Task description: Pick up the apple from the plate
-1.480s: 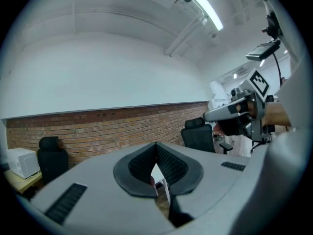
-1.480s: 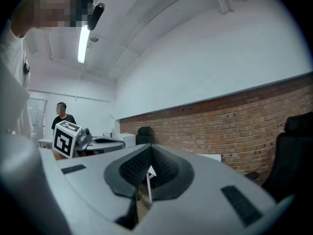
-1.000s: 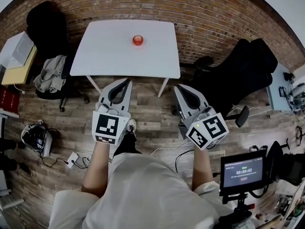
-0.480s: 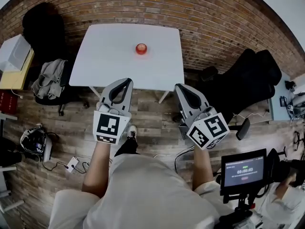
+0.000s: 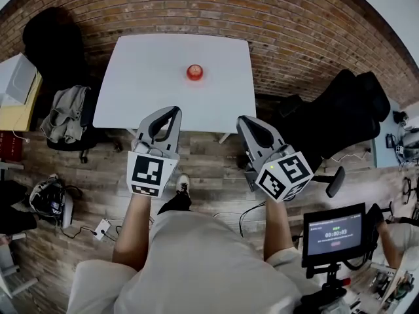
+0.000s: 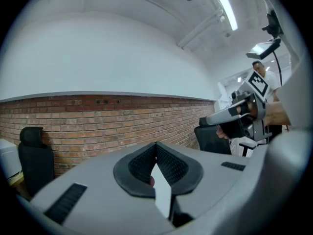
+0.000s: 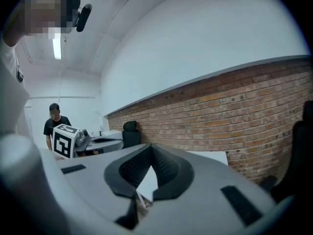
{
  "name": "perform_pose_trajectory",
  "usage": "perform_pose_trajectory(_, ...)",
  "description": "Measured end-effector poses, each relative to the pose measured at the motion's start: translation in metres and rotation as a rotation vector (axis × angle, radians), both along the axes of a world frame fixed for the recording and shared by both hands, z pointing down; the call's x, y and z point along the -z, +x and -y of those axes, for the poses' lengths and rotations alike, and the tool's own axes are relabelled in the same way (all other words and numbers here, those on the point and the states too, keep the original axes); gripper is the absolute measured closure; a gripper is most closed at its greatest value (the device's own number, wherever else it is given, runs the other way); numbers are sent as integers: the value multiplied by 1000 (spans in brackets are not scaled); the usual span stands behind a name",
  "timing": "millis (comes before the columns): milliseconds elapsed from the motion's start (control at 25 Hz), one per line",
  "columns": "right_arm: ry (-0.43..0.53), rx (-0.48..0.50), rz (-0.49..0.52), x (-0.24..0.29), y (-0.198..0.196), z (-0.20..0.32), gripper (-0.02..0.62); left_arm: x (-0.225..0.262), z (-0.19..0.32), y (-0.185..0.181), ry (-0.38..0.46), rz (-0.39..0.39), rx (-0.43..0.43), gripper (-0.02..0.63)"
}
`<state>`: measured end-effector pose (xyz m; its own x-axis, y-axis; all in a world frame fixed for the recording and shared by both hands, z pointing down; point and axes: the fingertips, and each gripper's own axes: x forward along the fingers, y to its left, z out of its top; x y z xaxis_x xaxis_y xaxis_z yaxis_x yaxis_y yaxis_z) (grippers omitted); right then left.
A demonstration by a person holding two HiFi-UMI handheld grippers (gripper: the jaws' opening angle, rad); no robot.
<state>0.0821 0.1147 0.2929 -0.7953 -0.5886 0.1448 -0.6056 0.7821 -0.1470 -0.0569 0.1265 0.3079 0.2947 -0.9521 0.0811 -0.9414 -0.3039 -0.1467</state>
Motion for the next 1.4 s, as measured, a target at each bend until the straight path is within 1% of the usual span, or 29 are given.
perform_pose_trajectory(200, -26, -1, -5, -7, -12, 24, 592, -3, 27, -11, -6, -1, -10, 601)
perform_pose_trajectory(440, 13, -50, -5, -1, -26, 51, 592, -3, 54, -27, -4, 7, -26, 601)
perform_pose_trajectory(720, 38, -47, 9, 4, -52, 77, 592, -2, 85, -41, -1, 8, -58, 601)
perform_pose_trajectory(840, 19, -43, 30, 6, -61, 88, 592, -2, 98, -49, -3, 8, -66, 601)
perform_pose_trajectory(1040, 14, -56, 54, 11, -70, 100, 592, -5, 112, -56, -11, 14, -85, 601)
perform_pose_trajectory(1280, 10, -72, 70, 8, -75, 106, 592, -8, 119, -67, -20, 12, -76, 601)
perform_pose_trajectory(1400, 12, -60, 83, 11, -75, 108, 592, -7, 120, -67, -17, 11, -78, 601)
